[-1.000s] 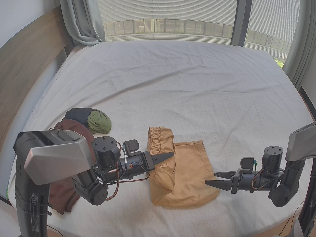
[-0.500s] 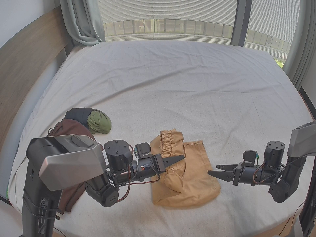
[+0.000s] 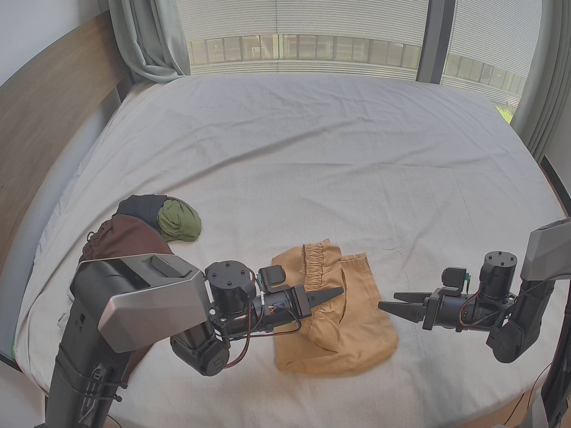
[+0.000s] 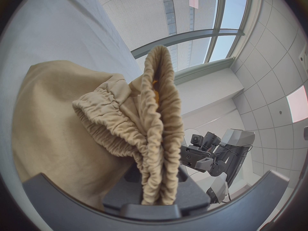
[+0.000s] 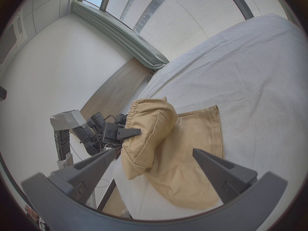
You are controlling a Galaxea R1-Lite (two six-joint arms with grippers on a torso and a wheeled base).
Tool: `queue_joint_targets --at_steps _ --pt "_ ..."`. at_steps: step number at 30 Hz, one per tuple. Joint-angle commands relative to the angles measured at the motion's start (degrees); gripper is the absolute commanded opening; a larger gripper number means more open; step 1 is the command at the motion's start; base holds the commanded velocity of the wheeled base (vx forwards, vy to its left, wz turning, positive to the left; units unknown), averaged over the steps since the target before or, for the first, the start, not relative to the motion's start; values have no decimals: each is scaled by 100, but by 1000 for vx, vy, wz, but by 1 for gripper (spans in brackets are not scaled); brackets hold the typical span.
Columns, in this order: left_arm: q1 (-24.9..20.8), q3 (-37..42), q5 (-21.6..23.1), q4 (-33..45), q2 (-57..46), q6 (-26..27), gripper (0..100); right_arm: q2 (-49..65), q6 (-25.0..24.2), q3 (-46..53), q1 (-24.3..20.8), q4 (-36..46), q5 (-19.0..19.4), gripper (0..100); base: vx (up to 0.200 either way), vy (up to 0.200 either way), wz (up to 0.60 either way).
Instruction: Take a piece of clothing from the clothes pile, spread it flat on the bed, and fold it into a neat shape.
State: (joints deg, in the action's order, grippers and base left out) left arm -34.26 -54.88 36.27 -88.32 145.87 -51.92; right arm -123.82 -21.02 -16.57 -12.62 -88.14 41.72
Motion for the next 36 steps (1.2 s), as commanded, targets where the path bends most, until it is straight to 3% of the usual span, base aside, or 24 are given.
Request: queue_joint_targets --at_steps 1,2,13,20,24,26,30,36 --pt "-11 -23 -6 25 90 -55 0 -11 1 -4 -4 -2 3 100 0 0 0" --pt "-11 -14 -6 25 90 -90 100 -11 1 -4 -4 -2 3 100 0 0 0" --pt "24 -242 -129 -1 205 -108 100 -28 10 4 -4 -2 3 100 0 0 0" --pt "103 338 -269 -19 -349 68 100 -37 19 31 -48 -2 3 100 0 0 0" --pt "297 804 -269 -19 -788 384 100 -37 45 66 -65 -2 3 100 0 0 0" --pt "508 1533 -260 -19 -1307 736 100 -28 54 119 -83 -2 3 100 0 0 0" --pt "736 1929 -208 -1 -1746 806 100 -19 54 127 -127 -2 3 100 0 0 0" --pt "1624 2684 -190 -19 -2414 1624 100 7 71 189 -197 -2 -6 100 0 0 0"
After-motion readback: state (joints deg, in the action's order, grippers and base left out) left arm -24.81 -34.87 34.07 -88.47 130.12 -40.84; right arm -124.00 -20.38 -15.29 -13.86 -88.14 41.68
